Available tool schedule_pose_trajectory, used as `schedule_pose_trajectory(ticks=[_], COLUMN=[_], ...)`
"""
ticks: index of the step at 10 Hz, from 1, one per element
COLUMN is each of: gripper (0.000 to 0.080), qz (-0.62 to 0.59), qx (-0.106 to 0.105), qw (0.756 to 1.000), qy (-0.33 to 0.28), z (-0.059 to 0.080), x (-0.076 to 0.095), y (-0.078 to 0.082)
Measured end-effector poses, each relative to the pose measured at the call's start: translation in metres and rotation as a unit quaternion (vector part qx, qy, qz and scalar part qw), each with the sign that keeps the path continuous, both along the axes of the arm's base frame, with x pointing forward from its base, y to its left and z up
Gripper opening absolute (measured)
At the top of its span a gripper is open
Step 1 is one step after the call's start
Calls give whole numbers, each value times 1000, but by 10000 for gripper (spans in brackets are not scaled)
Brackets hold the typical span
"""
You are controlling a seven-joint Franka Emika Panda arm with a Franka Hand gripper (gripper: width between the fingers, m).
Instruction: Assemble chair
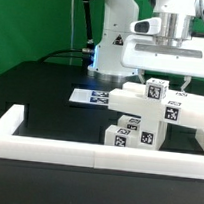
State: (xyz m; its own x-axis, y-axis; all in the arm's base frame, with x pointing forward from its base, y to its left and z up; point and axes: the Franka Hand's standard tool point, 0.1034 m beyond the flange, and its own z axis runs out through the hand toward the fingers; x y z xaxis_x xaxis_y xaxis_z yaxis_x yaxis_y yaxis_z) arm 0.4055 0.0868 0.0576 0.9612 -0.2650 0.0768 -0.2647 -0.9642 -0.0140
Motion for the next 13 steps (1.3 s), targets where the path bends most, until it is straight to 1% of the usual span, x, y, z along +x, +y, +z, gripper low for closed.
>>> schedule_pose_trajectory(ticks=[3,4,6,7,13], gripper=[649,649,649,649,649], qz=[2,4,10,10,11], qx=[-1,-6,-13,-15,-22], qw=[1000,1000,1000,1000,1000], qy=[0,0,9,11,19], z=[-1,-4,-14,-16,-25], x=[0,-2,-9,-10,-13], y=[-1,-5,-1,-2,-5])
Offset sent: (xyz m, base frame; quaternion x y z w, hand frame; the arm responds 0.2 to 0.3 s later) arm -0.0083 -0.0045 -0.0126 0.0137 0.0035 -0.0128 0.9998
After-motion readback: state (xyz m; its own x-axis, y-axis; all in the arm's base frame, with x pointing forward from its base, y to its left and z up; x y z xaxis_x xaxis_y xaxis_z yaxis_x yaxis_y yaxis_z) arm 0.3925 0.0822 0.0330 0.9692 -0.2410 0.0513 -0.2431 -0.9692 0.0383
